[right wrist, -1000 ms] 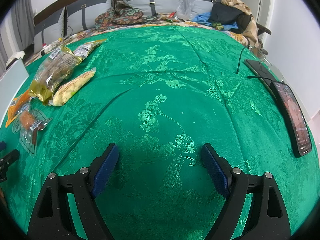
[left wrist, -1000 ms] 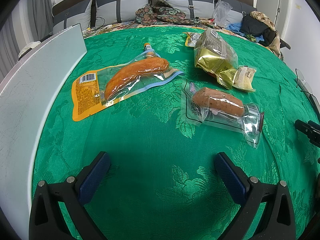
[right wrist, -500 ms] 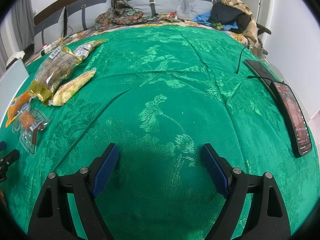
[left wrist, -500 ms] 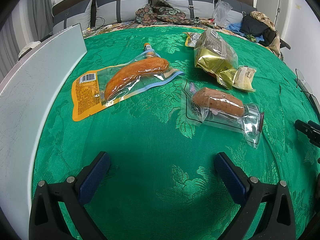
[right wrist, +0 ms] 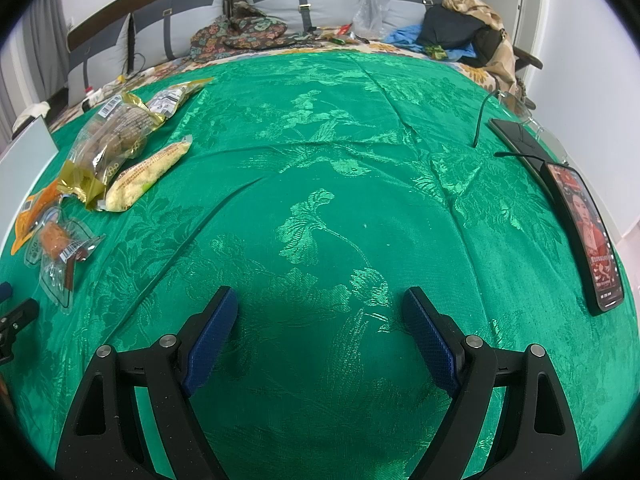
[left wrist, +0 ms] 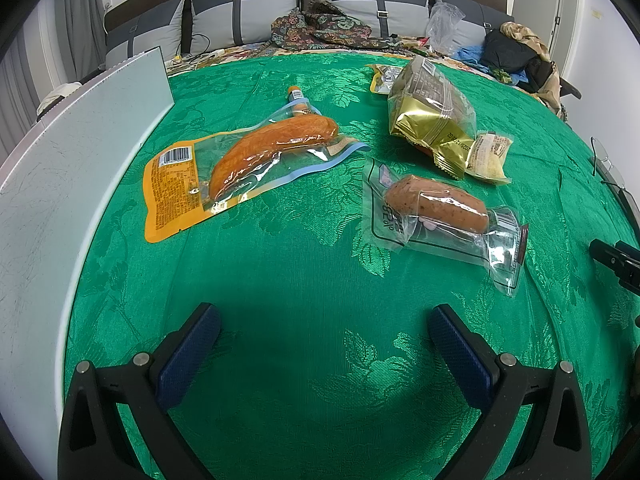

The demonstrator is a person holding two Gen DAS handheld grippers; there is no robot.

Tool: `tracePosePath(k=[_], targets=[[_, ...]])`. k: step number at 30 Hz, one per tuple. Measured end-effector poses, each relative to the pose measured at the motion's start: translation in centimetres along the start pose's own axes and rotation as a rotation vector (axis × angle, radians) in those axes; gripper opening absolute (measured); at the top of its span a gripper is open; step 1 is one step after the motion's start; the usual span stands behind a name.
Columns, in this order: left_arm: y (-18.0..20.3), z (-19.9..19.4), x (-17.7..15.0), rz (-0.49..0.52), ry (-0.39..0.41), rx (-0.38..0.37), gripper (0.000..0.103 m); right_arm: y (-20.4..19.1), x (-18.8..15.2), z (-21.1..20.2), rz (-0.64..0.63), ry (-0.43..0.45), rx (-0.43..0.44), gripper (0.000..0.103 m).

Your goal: Organize snacks

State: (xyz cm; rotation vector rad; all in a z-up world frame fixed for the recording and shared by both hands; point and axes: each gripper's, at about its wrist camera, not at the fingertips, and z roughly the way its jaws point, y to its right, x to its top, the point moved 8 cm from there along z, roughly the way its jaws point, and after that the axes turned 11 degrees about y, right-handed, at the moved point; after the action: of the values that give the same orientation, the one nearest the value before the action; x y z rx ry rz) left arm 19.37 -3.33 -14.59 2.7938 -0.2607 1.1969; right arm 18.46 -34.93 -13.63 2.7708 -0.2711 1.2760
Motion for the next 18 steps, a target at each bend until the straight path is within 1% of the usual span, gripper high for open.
tracePosePath(k=[13, 16, 18], targets=[[0.0, -0.1, 0.1, 0.001, 0.000, 0.004, 0.103, 0.0, 0.0, 0.0, 0.000, 0.000, 0.001, 0.087], [0.1, -0.4, -0.3, 0.000, -0.032, -0.001, 0.103, 0.0, 0.0, 0.0, 0.000, 0.000, 0.001, 0.087], [-0.1, -1.1, -0.5, -0.012, -0.058, -0.032, 0.103, 0.0, 0.0, 0.0, 0.000, 0.000, 0.001, 0.087]])
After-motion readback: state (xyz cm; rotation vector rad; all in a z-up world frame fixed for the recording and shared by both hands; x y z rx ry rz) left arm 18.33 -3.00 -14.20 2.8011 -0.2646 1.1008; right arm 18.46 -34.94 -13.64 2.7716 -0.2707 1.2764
